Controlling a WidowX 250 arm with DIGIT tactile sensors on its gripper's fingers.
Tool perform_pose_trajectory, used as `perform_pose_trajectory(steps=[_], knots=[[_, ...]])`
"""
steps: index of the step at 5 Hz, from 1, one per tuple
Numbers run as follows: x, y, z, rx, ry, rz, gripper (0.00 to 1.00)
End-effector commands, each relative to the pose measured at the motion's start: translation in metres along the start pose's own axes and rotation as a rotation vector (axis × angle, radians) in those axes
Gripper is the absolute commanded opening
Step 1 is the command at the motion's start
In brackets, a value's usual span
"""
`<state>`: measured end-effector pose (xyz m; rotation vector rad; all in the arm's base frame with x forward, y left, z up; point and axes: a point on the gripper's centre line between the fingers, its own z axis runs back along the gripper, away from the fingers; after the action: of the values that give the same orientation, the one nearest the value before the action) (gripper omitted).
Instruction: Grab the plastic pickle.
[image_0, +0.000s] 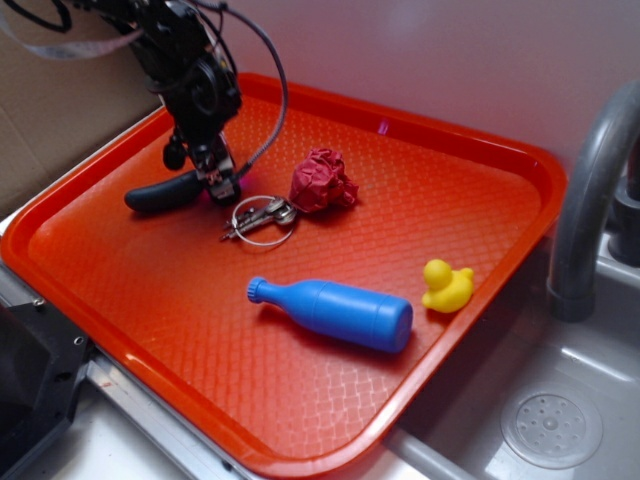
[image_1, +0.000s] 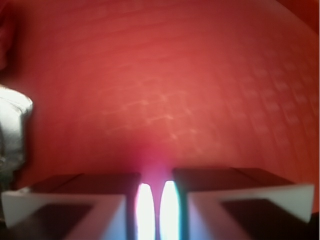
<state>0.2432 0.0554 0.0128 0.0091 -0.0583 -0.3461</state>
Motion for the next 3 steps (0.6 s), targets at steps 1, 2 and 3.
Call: perform_pose_trajectory(steps=[1, 2, 3], knots=[[0.001, 0.024, 0.052, -0.064, -0.114, 0.136, 1.0], [-0.002, 0.013, 0.084, -0.025, -0.13, 0.163, 1.0], [-0.019, 0.01, 0.094, -0.014, -0.116, 0.19, 1.0]])
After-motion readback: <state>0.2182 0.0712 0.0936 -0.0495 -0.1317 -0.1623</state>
